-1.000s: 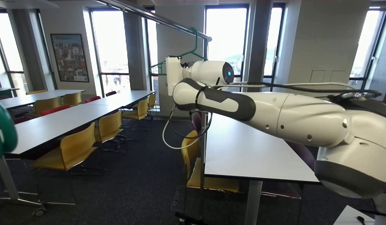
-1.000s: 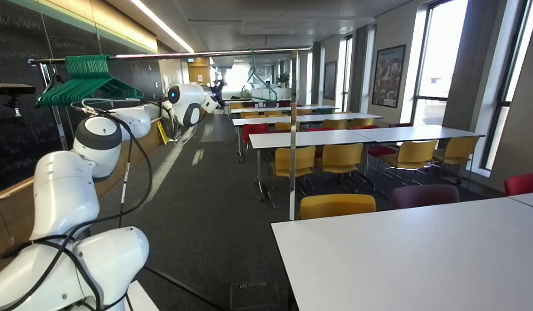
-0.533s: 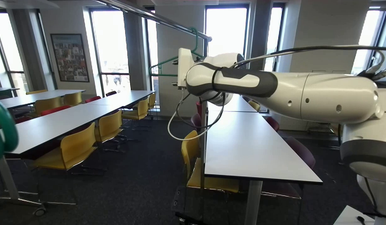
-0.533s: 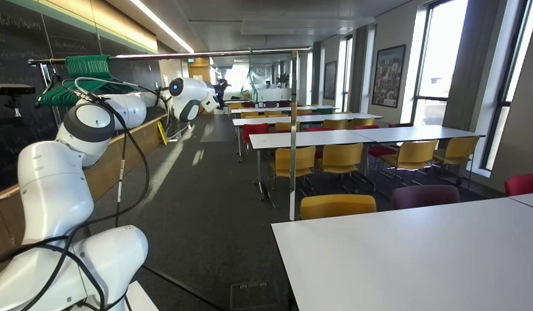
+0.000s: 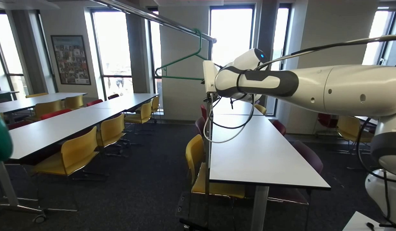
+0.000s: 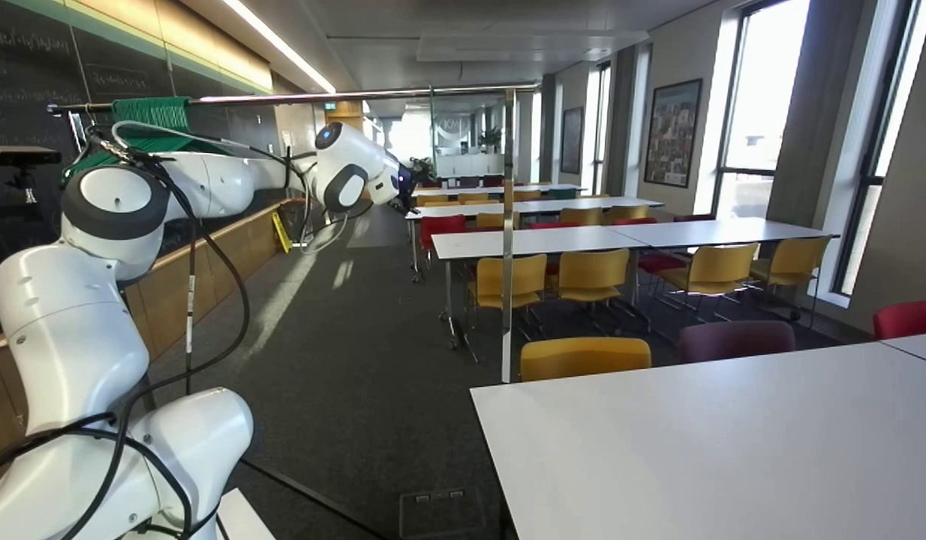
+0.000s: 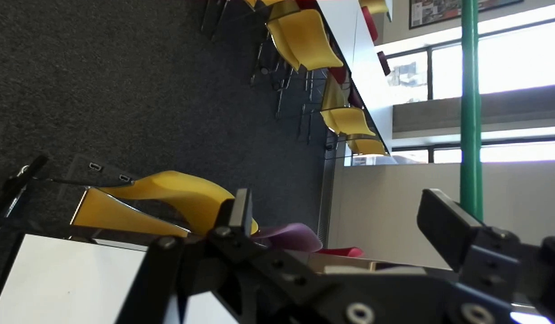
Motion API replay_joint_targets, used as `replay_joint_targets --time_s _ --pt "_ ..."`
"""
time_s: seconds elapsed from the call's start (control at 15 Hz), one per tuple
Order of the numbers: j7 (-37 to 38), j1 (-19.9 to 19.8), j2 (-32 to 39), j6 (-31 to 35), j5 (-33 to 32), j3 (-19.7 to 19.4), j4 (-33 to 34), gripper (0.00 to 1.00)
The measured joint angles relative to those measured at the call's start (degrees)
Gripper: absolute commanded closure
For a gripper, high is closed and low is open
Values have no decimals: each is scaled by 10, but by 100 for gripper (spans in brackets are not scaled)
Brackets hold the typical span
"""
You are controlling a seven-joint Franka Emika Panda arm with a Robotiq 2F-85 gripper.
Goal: Put the hanger from the table on the rail.
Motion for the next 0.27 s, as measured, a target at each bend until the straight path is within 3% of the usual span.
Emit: replay_joint_targets --time_s 0.27 --pt "0 -1 1 5 -2 10 0 0"
